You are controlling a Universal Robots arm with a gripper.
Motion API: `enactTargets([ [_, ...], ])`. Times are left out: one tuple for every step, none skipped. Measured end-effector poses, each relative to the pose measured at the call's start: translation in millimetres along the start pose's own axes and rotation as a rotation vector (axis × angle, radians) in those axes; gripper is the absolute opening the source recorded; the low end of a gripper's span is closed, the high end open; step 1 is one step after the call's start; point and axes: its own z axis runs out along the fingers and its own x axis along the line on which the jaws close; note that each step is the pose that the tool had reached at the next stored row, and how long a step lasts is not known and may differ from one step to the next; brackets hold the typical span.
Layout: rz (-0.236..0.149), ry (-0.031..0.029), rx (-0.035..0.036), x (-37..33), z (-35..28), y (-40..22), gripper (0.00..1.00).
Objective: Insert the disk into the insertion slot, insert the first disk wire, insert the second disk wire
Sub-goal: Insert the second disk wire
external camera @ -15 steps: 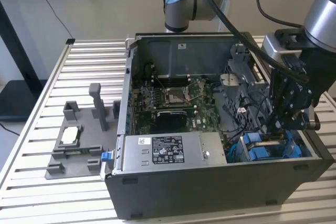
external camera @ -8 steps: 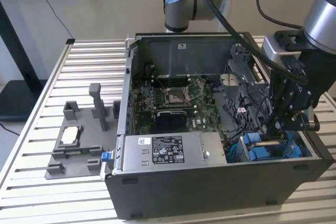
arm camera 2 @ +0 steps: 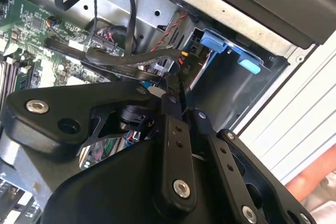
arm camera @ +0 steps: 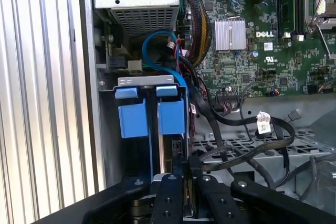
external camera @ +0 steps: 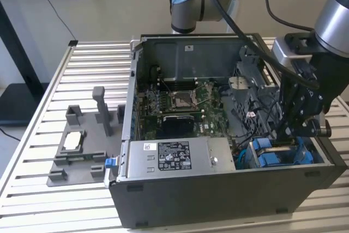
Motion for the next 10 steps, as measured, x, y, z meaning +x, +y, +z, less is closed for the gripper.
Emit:
enactTargets([
  [0.0, -0.0001, 0.0, 0.1, 0.3, 0.0, 0.16],
  [0.0, -0.0001, 0.0, 0.1, 0.7, 0.0, 0.16],
  [0.0, 0.0002, 0.0, 0.2, 1.1, 0.0, 0.16],
  [0.0, 0.0003, 0.0, 0.2, 1.5, 0.0, 0.16],
  [0.0, 0.0005, 0.0, 0.3, 2.0, 0.0, 0.16],
  [0.0, 0.0006, 0.0, 0.4, 2.4, 0.0, 0.16],
  [0.0, 0.0006, 0.0, 0.5, 3.0, 0.0, 0.16],
  [0.0, 0.0005, 0.0, 0.5, 3.6, 0.0, 0.16],
  [0.0, 0.0005, 0.0, 0.6, 4.3, 0.0, 0.16],
  [0.0, 0.0004, 0.0, 0.6, 5.1, 0.0, 0.16],
])
